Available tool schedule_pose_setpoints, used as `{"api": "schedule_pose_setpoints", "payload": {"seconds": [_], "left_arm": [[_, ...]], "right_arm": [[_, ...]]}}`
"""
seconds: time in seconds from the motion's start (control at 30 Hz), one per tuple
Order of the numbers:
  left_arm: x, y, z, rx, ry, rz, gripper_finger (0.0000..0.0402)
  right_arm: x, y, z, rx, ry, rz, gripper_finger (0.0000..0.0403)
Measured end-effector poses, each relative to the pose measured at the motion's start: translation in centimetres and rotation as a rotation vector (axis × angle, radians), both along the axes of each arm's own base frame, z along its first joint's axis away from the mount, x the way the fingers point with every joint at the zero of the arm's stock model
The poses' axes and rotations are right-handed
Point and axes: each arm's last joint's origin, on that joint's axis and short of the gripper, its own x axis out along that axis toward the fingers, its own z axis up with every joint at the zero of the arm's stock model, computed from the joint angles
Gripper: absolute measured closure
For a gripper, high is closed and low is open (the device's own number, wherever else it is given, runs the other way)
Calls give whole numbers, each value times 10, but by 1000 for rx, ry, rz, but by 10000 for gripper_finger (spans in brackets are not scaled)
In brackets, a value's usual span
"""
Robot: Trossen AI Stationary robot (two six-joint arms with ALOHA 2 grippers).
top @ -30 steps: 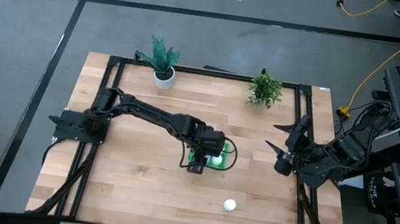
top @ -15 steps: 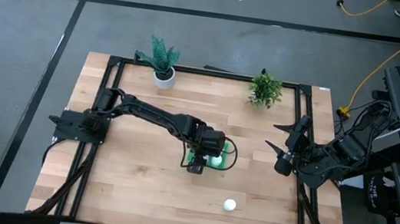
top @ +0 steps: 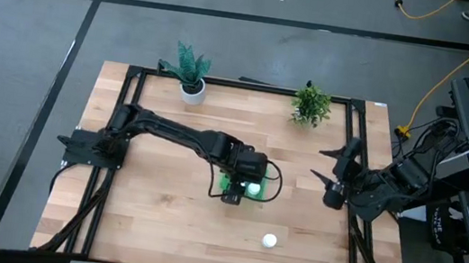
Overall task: Pick and place pill bottles into a basket
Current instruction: Put the white pill bottle into the green bin
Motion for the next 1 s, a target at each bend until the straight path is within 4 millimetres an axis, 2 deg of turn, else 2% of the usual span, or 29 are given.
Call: {"api": "schedule_pose_setpoints", "payload": {"seconds": [0.2, 0.4, 0.6, 0.8, 1.0], "left_arm": [[-9, -13, 49, 187, -36, 59, 169], [-22, -29, 84, 341, -111, 230, 169], [-36, -44, 91, 358, -84, 294, 168], [-65, -65, 90, 466, 31, 320, 168], [-91, -92, 112, 458, -91, 319, 168]], "right_arm": [[8, 14, -3, 41, 123, 222, 131], [24, 37, -9, 183, 191, 416, 131], [47, 59, -31, 212, 319, 496, 123], [84, 73, -58, 364, 381, 450, 80], [120, 86, -87, 473, 415, 379, 47]]}}
